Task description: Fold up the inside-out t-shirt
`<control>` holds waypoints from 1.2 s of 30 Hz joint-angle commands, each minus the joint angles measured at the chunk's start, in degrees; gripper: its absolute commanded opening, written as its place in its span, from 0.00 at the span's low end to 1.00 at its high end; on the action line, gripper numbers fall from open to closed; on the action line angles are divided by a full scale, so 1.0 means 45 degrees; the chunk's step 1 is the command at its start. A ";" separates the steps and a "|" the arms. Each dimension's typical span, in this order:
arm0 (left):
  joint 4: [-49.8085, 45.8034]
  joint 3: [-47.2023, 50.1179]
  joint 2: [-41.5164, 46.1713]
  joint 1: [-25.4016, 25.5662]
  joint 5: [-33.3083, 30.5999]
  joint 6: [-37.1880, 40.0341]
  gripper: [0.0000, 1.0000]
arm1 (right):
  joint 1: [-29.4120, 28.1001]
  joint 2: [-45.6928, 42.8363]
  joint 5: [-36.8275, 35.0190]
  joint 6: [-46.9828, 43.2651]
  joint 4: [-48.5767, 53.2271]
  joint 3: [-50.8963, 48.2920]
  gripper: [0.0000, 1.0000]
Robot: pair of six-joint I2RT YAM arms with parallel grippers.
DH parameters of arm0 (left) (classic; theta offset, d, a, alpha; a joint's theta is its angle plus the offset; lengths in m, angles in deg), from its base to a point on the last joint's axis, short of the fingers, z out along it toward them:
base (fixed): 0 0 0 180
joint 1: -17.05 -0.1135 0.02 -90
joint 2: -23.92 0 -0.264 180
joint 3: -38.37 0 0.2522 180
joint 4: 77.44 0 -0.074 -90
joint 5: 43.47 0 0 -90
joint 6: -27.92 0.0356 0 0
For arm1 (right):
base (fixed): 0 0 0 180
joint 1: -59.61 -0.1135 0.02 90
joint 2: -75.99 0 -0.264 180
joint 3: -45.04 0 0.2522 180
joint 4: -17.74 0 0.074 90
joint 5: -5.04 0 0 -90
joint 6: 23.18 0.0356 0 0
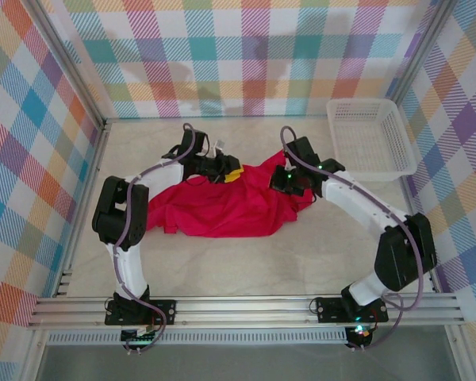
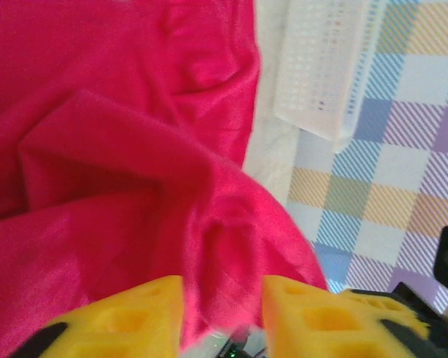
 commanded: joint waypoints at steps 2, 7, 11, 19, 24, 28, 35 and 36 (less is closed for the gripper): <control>-0.1625 0.0015 0.1325 -0.0044 -0.0888 0.1279 0.43 | 0.0439 -0.0339 -0.0413 0.0369 -0.0222 -0.0276 0.00; -0.3668 0.1278 0.3326 -0.1159 -0.2971 0.1822 0.48 | 0.2059 -0.2057 -0.0333 0.0681 -0.0307 -0.2228 0.00; -0.6153 0.2342 0.5261 -0.2233 -0.6038 0.2475 0.48 | 0.3184 -0.3094 0.0246 0.1113 -0.1118 -0.4254 0.00; -0.8087 0.4900 0.9051 -0.2747 -0.9186 0.2446 0.43 | 0.3639 -0.2671 0.0906 0.1541 -0.1908 -0.5398 0.00; -0.8632 0.6564 1.0210 -0.2743 -0.9720 0.2067 0.38 | 0.3646 -0.2505 0.1146 0.1314 -0.1717 -0.4926 0.00; -0.8085 0.7926 1.0877 -0.2875 -0.9756 0.0802 0.40 | 0.3640 -0.2565 0.1214 0.1352 -0.1713 -0.4678 0.00; -0.3704 1.0732 1.1895 -0.4069 -0.7795 -0.2156 0.51 | 0.3644 -0.2670 0.1296 0.1264 -0.1415 -0.4394 0.00; -0.3273 1.0896 1.1937 -0.4094 -0.7798 -0.2413 0.51 | 0.3648 -0.2728 0.1298 0.1254 -0.1401 -0.4396 0.00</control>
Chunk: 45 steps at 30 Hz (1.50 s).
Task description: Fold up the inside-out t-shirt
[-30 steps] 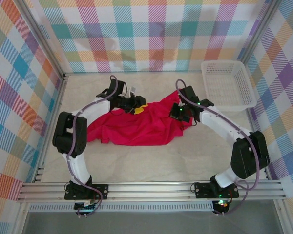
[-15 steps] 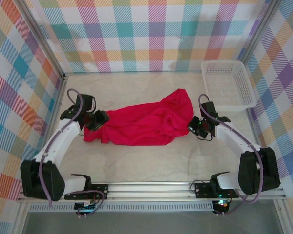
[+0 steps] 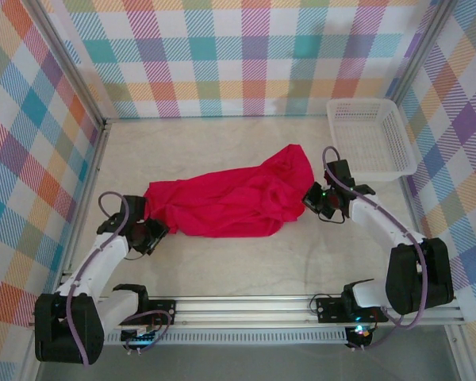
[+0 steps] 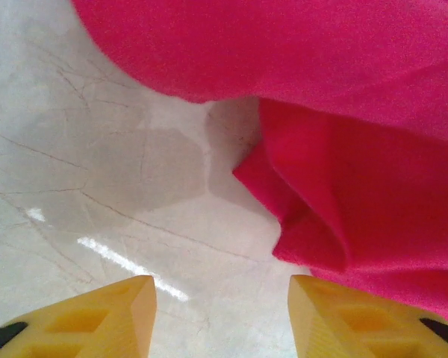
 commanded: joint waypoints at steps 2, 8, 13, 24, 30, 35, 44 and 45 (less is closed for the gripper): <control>0.2605 0.0436 0.0349 -0.0215 0.0480 -0.1764 0.52 | 0.0085 -0.0267 0.0257 -0.0043 0.0101 0.0250 0.00; 0.2925 0.0469 0.0512 -0.0418 0.0500 -0.1966 0.49 | 0.0082 -0.0318 0.0401 -0.0026 0.0130 0.0194 0.00; 0.3364 0.0609 0.0329 -0.0594 0.0579 -0.1968 0.48 | 0.0099 -0.0282 0.0557 0.0030 0.0062 0.0230 0.00; 0.4959 0.0719 -0.1257 -0.0625 0.1018 -0.2050 0.44 | 0.0076 -0.0423 0.0643 0.0211 0.0042 0.0467 0.00; 0.5390 0.1198 -0.1203 -0.0622 0.1222 -0.2481 0.44 | 0.0092 -0.0155 0.0791 0.0347 -0.0056 0.0805 0.00; 0.5656 0.1694 -0.1125 -0.0625 0.1190 -0.2730 0.31 | 0.0082 0.0107 0.0990 0.0436 -0.0075 0.1195 0.00; 0.1785 -0.2788 -0.1197 -0.0852 -0.0477 -0.0526 0.00 | 0.0495 -0.0089 0.0042 -0.0241 0.1657 0.3643 0.00; 0.1223 -0.3775 -0.1338 -0.0939 -0.0714 -0.0119 0.00 | 0.0656 -0.0164 -0.0029 -0.0333 0.1916 0.4165 0.00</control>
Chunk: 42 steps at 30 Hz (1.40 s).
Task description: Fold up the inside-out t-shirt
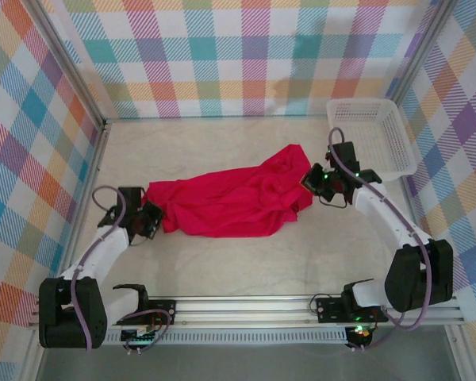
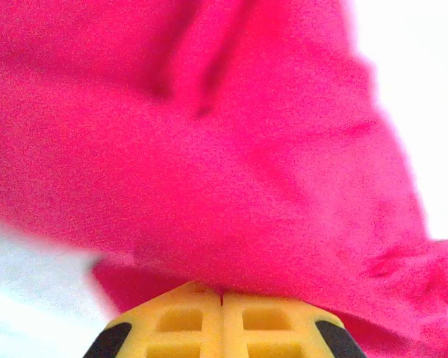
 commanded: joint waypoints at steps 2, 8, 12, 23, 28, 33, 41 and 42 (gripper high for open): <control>-0.2538 -0.4596 -0.0430 -0.0641 -0.1345 0.2304 0.00 | 0.0846 -0.0501 -0.0635 -0.0682 0.1423 0.2398 0.00; -0.3705 -0.9875 -0.1656 -0.1999 -0.0963 0.3804 0.00 | 0.2651 -0.1027 -0.0529 -0.1009 0.2665 0.4933 0.00; -0.3436 -1.1451 -0.2225 -0.2303 -0.0253 0.4012 0.00 | 0.3369 -0.1240 -0.0123 -0.1027 0.2847 0.5468 0.00; -0.2035 -0.9991 -0.2390 -0.2163 0.3673 0.4283 0.00 | 0.3518 -0.1937 0.0775 -0.0843 0.1955 0.3169 0.00; -0.1042 -0.4138 -0.0164 -0.0391 0.2269 0.4745 0.00 | 0.3460 -0.2922 0.1170 -0.0542 0.1113 -0.0458 0.00; -0.0793 0.0828 0.2101 0.0854 -0.0063 0.3593 0.00 | 0.3460 -0.3593 0.0100 -0.0458 0.0739 -0.3091 0.00; -0.2839 0.1462 0.3755 0.0690 -0.2634 0.3262 0.56 | 0.3498 -0.3151 -0.0804 -0.0519 0.0320 -0.3915 0.00; -0.2770 0.1308 0.3536 0.0615 -0.2483 0.3256 0.60 | 0.3482 -0.3065 -0.0800 -0.0521 0.0269 -0.3913 0.00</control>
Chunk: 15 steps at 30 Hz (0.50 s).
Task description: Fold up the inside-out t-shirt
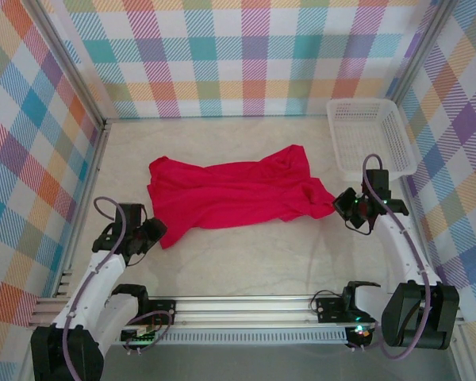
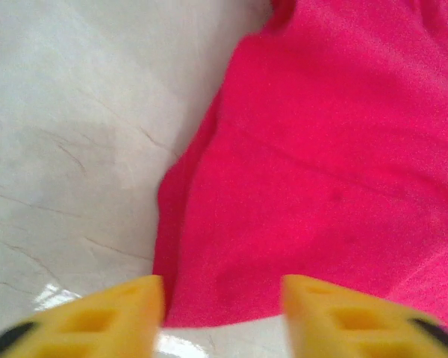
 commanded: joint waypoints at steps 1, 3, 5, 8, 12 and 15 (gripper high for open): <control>-0.0136 -0.0796 -0.0486 -0.0282 -0.0718 -0.0132 0.63 | 0.0065 0.0202 -0.0295 0.0004 -0.0614 -0.0096 0.00; 0.0396 -0.0981 -0.1351 -0.0677 0.0102 -0.0095 0.63 | 0.0067 0.0310 -0.0275 -0.0064 -0.0641 -0.0016 0.00; 0.1109 -0.1139 -0.2570 -0.1188 0.1317 0.0038 0.56 | 0.0068 0.0355 -0.0294 -0.0198 -0.0608 0.0056 0.00; 0.1285 -0.1632 -0.3950 -0.1443 0.1701 0.0347 0.49 | 0.0098 0.0345 -0.0376 -0.0386 -0.0465 0.0218 0.00; 0.1918 -0.1800 -0.4632 -0.1591 0.1850 0.0397 0.45 | 0.0110 0.0277 -0.0325 -0.0445 -0.0455 0.0274 0.00; 0.2284 -0.1891 -0.4710 -0.1591 0.1561 0.0359 0.44 | 0.0106 0.0313 -0.0181 -0.0389 -0.0504 0.0260 0.00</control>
